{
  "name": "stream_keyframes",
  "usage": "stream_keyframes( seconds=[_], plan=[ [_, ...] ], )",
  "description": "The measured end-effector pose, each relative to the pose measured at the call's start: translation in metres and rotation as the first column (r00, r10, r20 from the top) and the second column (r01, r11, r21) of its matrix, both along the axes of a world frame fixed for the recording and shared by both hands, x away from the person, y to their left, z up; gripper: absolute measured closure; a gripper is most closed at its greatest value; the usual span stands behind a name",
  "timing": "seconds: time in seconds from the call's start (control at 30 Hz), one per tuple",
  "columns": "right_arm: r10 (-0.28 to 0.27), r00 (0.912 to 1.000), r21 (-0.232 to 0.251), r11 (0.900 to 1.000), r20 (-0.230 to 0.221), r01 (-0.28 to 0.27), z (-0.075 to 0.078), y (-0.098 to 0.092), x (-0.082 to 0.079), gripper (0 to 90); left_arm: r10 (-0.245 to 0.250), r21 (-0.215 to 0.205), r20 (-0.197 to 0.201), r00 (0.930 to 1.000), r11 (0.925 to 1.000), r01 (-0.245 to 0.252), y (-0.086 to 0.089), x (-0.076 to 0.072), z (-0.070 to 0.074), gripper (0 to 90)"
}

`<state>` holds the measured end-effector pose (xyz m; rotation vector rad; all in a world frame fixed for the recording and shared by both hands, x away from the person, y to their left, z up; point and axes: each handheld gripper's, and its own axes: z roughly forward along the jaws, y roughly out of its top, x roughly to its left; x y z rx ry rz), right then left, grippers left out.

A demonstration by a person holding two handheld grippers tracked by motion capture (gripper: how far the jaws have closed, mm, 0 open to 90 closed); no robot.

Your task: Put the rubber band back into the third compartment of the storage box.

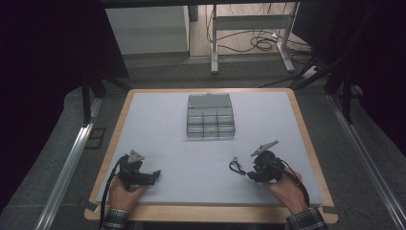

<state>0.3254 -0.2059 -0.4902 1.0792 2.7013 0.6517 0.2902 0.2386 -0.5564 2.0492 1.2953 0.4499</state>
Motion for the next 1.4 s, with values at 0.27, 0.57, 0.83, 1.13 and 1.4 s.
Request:
stream_keyframes(
  seconds=[0.27, 0.57, 0.83, 1.13, 1.4],
  plan=[
    [0.034, 0.9978, -0.037, 0.999, -0.057, -0.036, 0.001, 0.015, 0.006, 63.6, 0.000, 0.000, 0.000, 1.0000, 1.0000, 0.000, 0.000, 0.000, 0.000, 0.0],
    [0.070, 0.9932, -0.110, 0.991, -0.093, -0.080, 0.001, 0.036, 0.012, 66.3, 0.001, -0.001, 0.000, 1.0000, 1.0000, -0.001, 0.000, 0.000, 0.000, 0.0],
    [0.062, 0.9907, -0.186, 0.979, -0.121, -0.084, -0.003, 0.051, 0.017, 75.2, 0.000, 0.000, 0.000, 1.0000, 1.0000, 0.000, 0.000, 0.000, 0.000, 0.0],
    [0.025, 0.9854, -0.242, 0.968, -0.168, -0.066, -0.002, 0.055, 0.021, 86.8, 0.000, -0.001, 0.000, 1.0000, 1.0000, 0.000, 0.000, 0.000, 0.000, 0.0],
    [-0.008, 0.9804, -0.193, 0.981, -0.197, -0.031, 0.006, 0.052, 0.025, 87.3, -0.001, 0.000, 0.000, 1.0000, 1.0000, 0.001, 0.000, 0.000, 0.000, 0.0]
  ],
)
